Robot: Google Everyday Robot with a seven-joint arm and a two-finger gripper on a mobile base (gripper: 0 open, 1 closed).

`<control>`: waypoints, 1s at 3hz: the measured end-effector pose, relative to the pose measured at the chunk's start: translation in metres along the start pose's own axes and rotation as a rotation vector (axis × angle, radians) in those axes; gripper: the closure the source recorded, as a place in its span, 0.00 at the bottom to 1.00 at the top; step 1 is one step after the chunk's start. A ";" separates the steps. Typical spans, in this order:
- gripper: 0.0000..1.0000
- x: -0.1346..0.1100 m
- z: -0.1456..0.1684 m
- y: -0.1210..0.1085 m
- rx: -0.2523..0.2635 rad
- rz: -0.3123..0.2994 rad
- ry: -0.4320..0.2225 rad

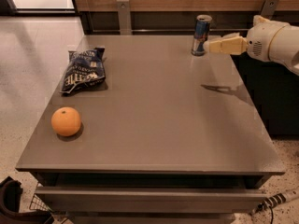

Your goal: Move redbull can near blue chip bag

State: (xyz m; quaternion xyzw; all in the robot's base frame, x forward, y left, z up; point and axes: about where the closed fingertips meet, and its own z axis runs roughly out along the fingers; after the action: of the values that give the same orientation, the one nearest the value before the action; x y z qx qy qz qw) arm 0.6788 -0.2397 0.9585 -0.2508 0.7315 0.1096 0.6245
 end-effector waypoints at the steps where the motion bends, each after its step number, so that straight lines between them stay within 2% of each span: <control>1: 0.00 0.000 0.001 0.000 0.000 0.000 0.000; 3: 0.00 0.022 0.057 -0.009 -0.057 0.051 -0.077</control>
Offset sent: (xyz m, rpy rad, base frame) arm 0.0638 0.0090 -0.0434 0.1100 -0.0353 0.0452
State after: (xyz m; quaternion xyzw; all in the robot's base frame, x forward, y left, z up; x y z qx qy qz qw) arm 0.7308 -0.2256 0.9275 -0.2453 0.7097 0.1556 0.6418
